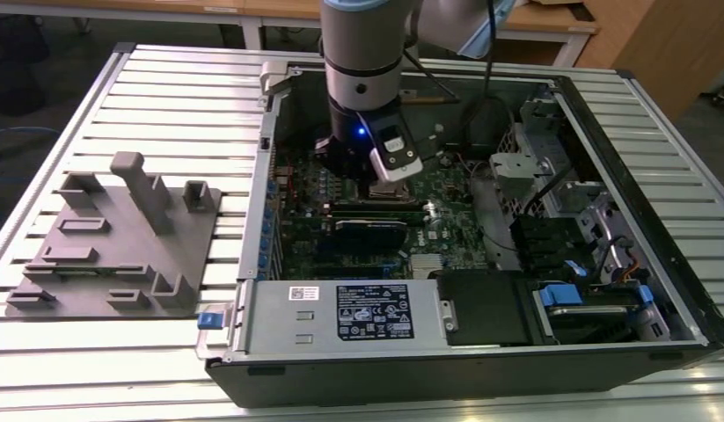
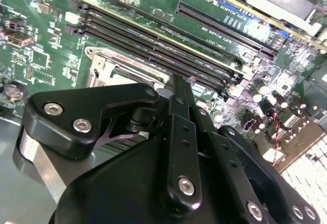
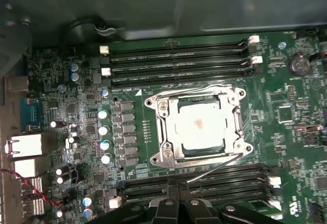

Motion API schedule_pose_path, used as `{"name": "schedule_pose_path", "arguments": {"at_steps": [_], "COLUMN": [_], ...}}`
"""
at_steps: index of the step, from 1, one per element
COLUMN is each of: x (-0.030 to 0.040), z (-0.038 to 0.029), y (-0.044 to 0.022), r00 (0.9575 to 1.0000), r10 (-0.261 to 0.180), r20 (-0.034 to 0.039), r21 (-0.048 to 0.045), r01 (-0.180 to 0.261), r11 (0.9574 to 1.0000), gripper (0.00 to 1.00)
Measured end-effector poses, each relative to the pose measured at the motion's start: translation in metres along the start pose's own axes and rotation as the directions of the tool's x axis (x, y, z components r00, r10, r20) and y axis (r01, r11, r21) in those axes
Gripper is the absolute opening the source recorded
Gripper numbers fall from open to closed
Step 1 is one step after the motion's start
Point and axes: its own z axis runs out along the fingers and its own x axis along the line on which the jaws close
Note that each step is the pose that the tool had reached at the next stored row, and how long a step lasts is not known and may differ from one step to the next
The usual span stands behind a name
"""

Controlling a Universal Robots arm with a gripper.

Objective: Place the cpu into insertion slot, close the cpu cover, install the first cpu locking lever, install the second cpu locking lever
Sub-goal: 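Install the second cpu locking lever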

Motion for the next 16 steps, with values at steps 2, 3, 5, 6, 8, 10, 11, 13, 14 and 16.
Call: {"name": "schedule_pose_path", "arguments": {"at_steps": [2, 3, 5, 6, 8, 10, 11, 13, 14, 16], "x": [0.0001, 0.0001, 0.0001, 0.0001, -0.0005, -0.0004, -0.0004, -0.0006, -0.0014, -0.0037], "z": [0.001, 0.001, 0.0011, 0.0015, 0.0018, 0.0017, 0.0017, 0.0022, 0.0027, 0.0035], "y": [-0.0001, -0.0001, -0.0001, 0.0, 0.0, -0.0001, -0.0001, 0.0, 0.0001, 0.0003], "r00": [1.0, 1.0, 1.0, 1.0, 0.9992, 0.999, 0.9989, 0.9989, 0.9989, 0.9989], "r10": [0.0, 0.0, 0.0, 0.0, 0.002, 0.003, 0.003, 0.003, 0.003, 0.003], "r20": [-0.0001, -0.0001, -0.0001, -0.0059, -0.0404, -0.0451, -0.0458, -0.0462, -0.0462, -0.0464], "r21": [0.0001, 0.0001, 0.0002, 0.0005, 0.0048, 0.0057, 0.0058, 0.0055, 0.0053, 0.0056], "r01": [0.0, 0.0, 0.0, 0.0, -0.002, -0.003, -0.002, -0.003, -0.002, -0.002], "r11": [1.0, 1.0, 1.0, 1.0, 1.0, 1.0, 1.0, 1.0, 1.0, 1.0], "gripper": [0.11, 0.11, 0.11, 0.11, 0.11, 0.11, 0.11, 0.11, 0.11, 0.11]}}
